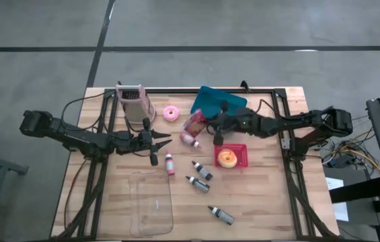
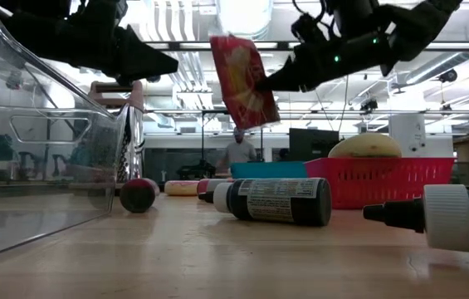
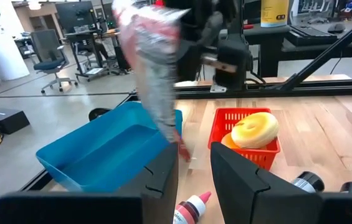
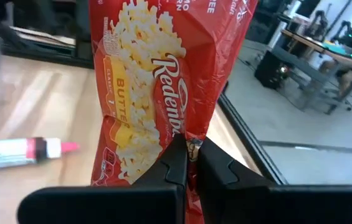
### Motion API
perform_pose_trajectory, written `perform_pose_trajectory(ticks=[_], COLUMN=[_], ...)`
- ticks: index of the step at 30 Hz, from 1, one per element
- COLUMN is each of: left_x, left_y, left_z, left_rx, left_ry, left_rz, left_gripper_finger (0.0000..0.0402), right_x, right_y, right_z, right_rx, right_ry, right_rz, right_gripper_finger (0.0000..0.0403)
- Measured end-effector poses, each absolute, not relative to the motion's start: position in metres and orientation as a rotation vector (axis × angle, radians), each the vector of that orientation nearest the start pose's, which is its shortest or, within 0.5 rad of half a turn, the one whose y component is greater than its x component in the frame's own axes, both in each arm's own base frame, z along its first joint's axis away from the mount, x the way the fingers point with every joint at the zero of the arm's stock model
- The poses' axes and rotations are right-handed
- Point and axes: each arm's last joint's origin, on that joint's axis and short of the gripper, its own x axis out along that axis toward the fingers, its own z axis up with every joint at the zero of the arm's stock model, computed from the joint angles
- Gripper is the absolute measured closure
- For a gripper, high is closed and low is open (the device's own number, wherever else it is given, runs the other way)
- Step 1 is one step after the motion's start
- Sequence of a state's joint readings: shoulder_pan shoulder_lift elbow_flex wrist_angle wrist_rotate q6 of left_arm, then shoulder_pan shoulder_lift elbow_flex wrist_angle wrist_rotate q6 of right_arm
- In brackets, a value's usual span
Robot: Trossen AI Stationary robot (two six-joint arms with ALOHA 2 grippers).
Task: Pick & Place Food Item
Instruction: Put the red popcorn bag into the blue bin
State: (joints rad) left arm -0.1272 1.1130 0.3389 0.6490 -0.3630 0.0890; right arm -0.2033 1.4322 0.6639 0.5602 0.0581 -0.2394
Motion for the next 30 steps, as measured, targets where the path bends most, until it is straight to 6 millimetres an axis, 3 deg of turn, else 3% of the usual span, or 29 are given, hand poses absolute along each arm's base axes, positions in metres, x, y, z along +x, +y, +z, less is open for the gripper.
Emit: perform_pose_trajectory(ticks=[12, 23, 30], left_x=[0.214, 0.214, 0.214], left_y=[-0.017, -0.017, -0.017], left_z=[0.2, 0.2, 0.2], left_rx=[0.119, 0.119, 0.119], left_ry=[0.132, 0.131, 0.131], left_rz=[0.23, 0.23, 0.23], left_gripper_finger=[0.0305, 0.0305, 0.0305], right_x=[0.273, 0.252, 0.236], right_y=[-0.105, -0.149, -0.168], right_z=[0.207, 0.205, 0.199], right_rx=[-0.188, -0.169, -0.091], right_ry=[0.345, 0.486, 0.583], right_rz=[-0.375, -0.62, -0.71], right_gripper_finger=[0.0394, 0.0394, 0.0394])
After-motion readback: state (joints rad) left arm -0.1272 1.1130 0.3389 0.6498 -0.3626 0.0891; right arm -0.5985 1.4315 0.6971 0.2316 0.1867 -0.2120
